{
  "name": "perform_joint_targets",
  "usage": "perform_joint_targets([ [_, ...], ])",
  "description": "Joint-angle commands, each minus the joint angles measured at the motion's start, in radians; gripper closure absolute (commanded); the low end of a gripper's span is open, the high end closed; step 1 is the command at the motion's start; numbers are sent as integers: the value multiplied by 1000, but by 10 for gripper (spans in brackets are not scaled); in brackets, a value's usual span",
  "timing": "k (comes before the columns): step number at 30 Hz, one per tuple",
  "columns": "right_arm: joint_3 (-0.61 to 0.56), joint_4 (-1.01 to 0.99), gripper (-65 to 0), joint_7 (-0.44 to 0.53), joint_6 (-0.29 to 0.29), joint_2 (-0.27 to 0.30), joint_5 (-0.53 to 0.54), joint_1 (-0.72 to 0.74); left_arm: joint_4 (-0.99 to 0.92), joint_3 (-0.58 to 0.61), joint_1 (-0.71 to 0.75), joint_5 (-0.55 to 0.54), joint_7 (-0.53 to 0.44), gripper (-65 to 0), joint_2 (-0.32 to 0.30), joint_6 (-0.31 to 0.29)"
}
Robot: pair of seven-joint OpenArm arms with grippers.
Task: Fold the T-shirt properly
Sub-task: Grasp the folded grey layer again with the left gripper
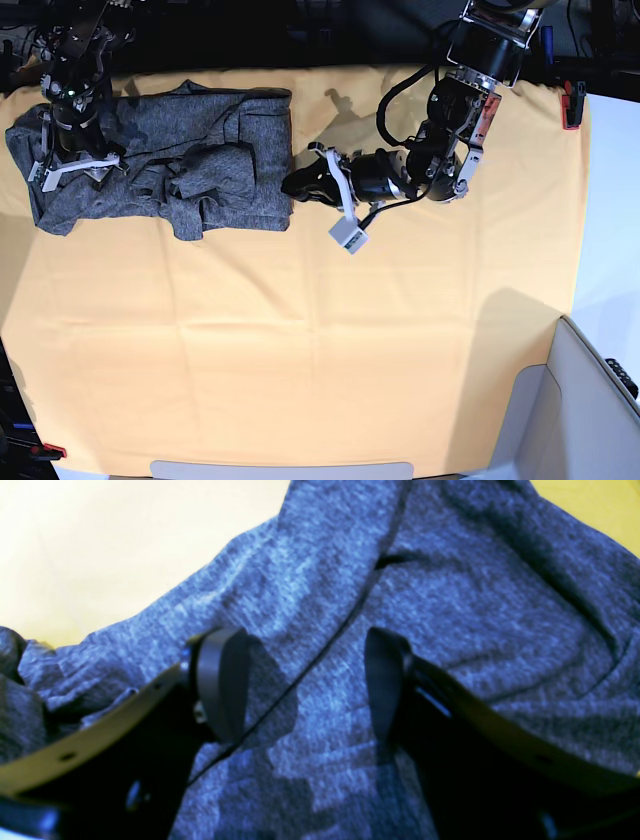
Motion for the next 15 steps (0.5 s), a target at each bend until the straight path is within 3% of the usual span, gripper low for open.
perform_joint_targets([
  [1,3,18,-364,24,2,11,4,6,33,21,-30,-30,-32,-7,11,-1],
  [7,3,19,-364,24,2,11,4,6,32,104,-36,-30,-43,-7,17,122],
  [12,3,19,-364,24,2,11,4,6,13,134,-77,-29,-44,-7,20,134],
  [15,3,19,-364,24,2,11,4,6,-3,157,-91,31,-34,-7,20,137],
])
